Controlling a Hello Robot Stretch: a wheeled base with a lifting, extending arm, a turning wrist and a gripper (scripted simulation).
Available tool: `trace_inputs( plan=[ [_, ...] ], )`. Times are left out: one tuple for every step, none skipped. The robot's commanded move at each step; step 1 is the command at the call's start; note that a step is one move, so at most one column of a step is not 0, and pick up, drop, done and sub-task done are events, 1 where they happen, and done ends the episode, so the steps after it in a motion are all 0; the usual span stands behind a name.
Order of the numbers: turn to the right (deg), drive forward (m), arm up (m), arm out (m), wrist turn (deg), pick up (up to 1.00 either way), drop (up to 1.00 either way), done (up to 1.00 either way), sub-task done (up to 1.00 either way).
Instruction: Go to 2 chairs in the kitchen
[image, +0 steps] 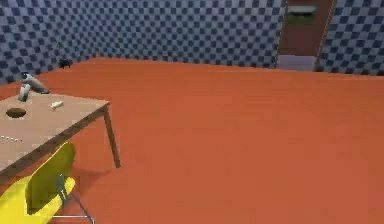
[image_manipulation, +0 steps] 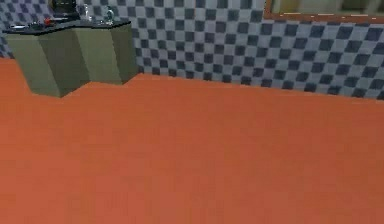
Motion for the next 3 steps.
trace_inputs(
  plan=[
    [0.0, 1.0, 0.0, 0.0, 0.0, 0.0, 0.0, 0.0, 0.0],
    [27.0, 0.0, 0.0, 0.0, 0.0, 0.0, 0.0, 0.0, 0.0],
    [0.0, 0.05, 0.0, 0.0, 0.0, 0.0, 0.0, 0.0, 0.0]
  ],
)
